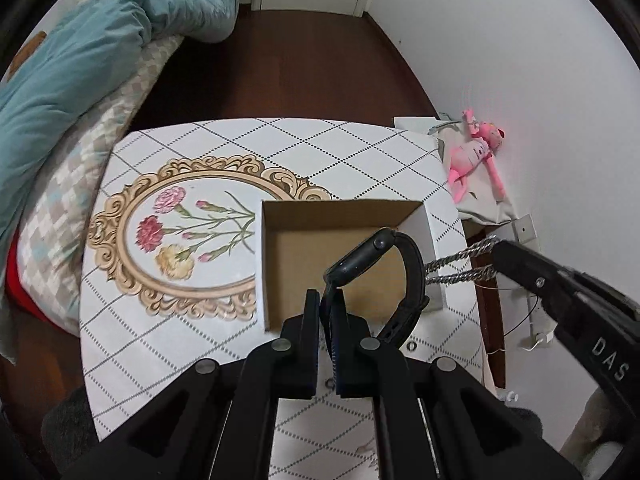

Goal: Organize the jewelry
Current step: 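Carry the watch band with the left tool into the box while the right tool carries the chain bracelet there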

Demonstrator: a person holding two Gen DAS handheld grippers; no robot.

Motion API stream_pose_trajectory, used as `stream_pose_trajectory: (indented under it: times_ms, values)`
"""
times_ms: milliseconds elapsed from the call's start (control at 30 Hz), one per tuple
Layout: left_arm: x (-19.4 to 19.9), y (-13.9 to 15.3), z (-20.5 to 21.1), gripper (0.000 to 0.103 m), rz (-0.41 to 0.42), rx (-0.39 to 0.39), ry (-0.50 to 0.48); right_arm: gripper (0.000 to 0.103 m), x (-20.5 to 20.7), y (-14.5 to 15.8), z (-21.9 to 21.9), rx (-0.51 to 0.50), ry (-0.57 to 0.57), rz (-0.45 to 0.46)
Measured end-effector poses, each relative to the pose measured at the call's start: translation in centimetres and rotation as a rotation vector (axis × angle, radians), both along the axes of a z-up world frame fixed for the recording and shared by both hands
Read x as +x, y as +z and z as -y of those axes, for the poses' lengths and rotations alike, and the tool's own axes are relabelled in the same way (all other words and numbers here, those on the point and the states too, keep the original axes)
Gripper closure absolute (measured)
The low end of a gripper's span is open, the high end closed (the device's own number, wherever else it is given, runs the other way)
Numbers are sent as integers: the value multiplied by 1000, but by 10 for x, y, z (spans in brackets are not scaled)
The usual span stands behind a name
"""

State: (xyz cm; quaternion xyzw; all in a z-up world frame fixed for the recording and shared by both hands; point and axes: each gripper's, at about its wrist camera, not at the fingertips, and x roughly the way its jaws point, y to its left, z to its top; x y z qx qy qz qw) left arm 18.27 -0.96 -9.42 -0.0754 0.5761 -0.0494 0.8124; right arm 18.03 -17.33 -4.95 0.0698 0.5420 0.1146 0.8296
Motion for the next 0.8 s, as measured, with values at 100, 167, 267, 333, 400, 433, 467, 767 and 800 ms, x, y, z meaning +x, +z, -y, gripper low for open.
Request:
stream_pose_trajectory:
  times_ms: [100, 167, 267, 333, 400, 433, 467, 767, 800]
  values:
    - [16, -9, -3, 100, -28, -8, 0, 98, 18, -14, -3, -3, 11, -32]
    - [26, -15, -4, 97, -51, -6, -6, 98, 28, -24, -5, 0, 16, -55]
    - [41, -25, -6, 90, -93, 2, 3, 98, 41, -36, -8, 12, 29, -86]
    - [46, -30, -9, 80, -98, 7, 17, 98, 51, -44, -12, 22, 41, -103]
    - [50, -33, -11, 54, -97, 23, 25, 98, 59, -53, -15, 18, 58, -130]
    - [50, -33, -13, 32, -90, 32, 33, 97, 64, -58, -17, 9, 62, -154]
    - [49, -33, -16, 24, -75, 38, 43, 97, 67, -65, -18, -5, 61, -181]
    - [32, -43, -34, 1, 8, 110, 95, 39, 48, -79, -6, -224, 22, -135]
    - [29, -45, -34, 0, 13, 120, 98, 26, 45, -80, -6, -262, 13, -121]
